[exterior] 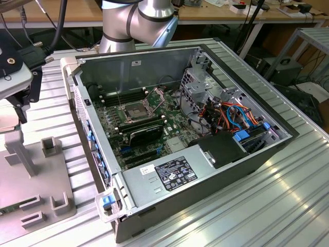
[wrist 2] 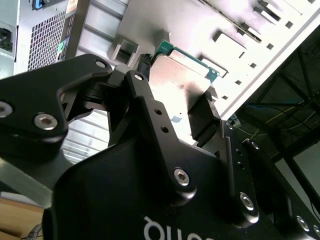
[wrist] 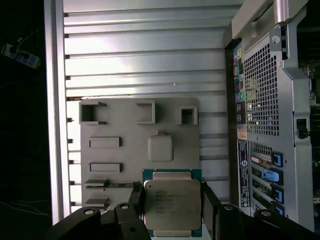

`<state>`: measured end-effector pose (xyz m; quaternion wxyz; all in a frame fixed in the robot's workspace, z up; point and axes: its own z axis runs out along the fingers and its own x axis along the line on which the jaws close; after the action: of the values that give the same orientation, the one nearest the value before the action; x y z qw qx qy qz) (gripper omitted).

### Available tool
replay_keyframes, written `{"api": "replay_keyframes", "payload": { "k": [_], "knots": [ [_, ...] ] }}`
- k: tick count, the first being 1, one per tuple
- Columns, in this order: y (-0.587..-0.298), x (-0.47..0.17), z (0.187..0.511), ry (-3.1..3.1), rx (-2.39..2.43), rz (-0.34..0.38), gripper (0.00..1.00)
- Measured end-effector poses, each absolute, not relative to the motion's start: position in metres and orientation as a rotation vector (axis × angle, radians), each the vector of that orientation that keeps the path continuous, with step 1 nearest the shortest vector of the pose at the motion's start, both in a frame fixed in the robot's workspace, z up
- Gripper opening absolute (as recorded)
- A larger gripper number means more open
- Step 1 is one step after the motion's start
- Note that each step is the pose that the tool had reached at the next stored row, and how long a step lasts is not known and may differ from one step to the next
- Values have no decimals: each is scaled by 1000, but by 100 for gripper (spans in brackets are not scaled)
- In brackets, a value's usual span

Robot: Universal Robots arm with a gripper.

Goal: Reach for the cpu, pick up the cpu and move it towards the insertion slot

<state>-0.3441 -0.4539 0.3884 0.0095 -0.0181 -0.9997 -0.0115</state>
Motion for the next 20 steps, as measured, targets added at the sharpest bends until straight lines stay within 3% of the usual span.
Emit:
{"api": "replay_keyframes", "payload": {
  "k": [20],
  "knots": [
    [-454,-328,388,-3122,-56,-36,55]
  ]
}}
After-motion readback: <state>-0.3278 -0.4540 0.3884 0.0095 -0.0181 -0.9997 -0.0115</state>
